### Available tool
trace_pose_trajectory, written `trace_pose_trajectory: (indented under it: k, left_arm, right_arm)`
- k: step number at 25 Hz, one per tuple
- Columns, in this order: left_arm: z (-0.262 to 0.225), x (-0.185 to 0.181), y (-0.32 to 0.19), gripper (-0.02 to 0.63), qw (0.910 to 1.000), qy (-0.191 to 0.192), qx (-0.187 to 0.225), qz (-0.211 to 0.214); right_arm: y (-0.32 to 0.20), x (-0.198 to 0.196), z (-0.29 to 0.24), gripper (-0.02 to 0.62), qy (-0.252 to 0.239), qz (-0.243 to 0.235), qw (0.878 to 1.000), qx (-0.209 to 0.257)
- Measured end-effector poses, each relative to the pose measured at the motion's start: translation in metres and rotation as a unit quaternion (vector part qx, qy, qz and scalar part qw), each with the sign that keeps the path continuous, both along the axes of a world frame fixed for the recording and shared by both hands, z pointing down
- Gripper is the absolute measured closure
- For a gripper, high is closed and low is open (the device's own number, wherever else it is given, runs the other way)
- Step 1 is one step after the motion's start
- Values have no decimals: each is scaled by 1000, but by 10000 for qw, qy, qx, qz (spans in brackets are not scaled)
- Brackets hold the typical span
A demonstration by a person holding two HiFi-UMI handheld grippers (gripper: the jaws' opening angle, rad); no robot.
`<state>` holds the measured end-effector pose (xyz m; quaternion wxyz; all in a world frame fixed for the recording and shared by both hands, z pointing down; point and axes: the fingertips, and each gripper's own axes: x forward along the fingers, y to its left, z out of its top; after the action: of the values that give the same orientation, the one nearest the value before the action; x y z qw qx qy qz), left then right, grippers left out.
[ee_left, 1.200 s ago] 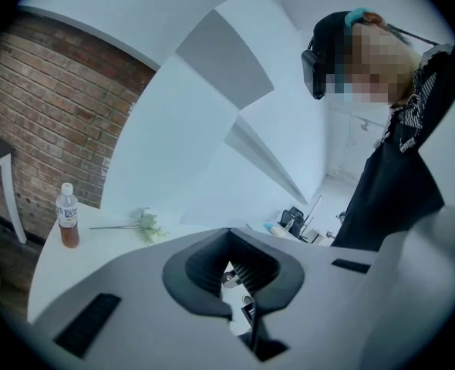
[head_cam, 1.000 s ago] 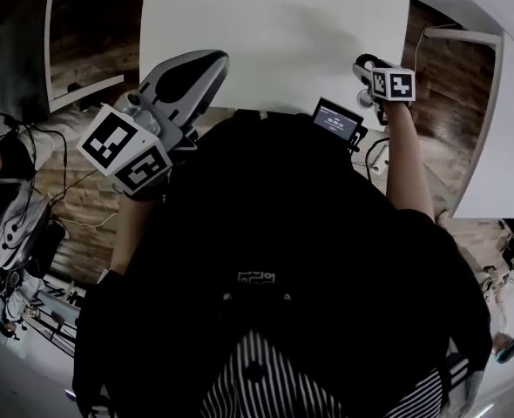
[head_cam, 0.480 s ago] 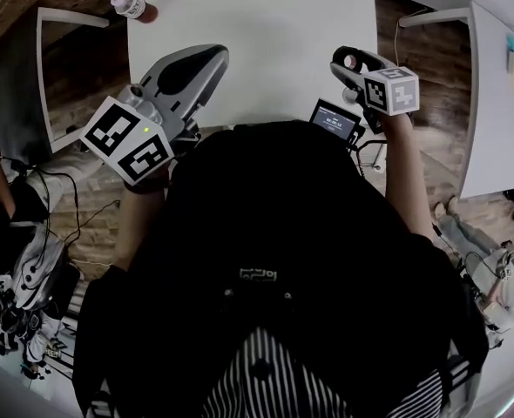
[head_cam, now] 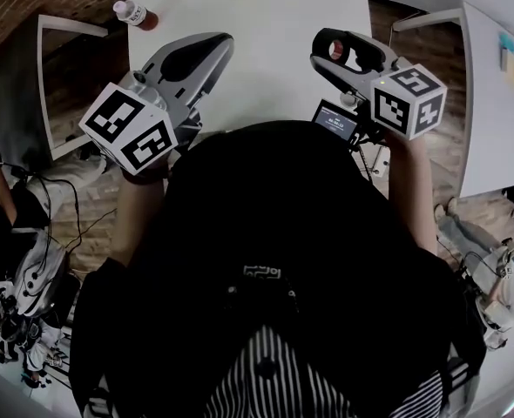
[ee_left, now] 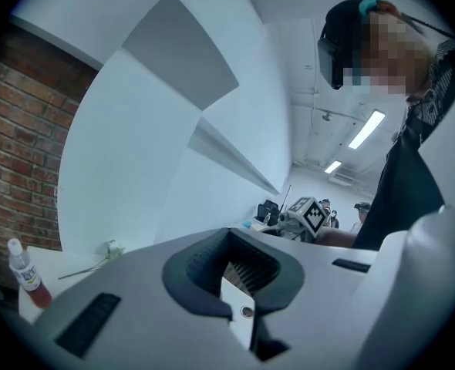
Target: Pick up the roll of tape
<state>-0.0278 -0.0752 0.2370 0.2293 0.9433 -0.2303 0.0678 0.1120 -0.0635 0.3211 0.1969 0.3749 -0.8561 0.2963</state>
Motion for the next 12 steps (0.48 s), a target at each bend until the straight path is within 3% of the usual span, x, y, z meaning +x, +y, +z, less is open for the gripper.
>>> trace_pose_trajectory:
  k: [5, 12]
  left_arm:
    - [-11, 4, -8, 603, 9997, -123, 191, -100]
    - [-20, 5, -18, 603, 9974, -43, 420, -591]
  right_arm:
    - [2, -21, -38, 253, -432, -116, 9988, 208]
    - [0, -40, -63, 253, -827, -220, 9954, 419]
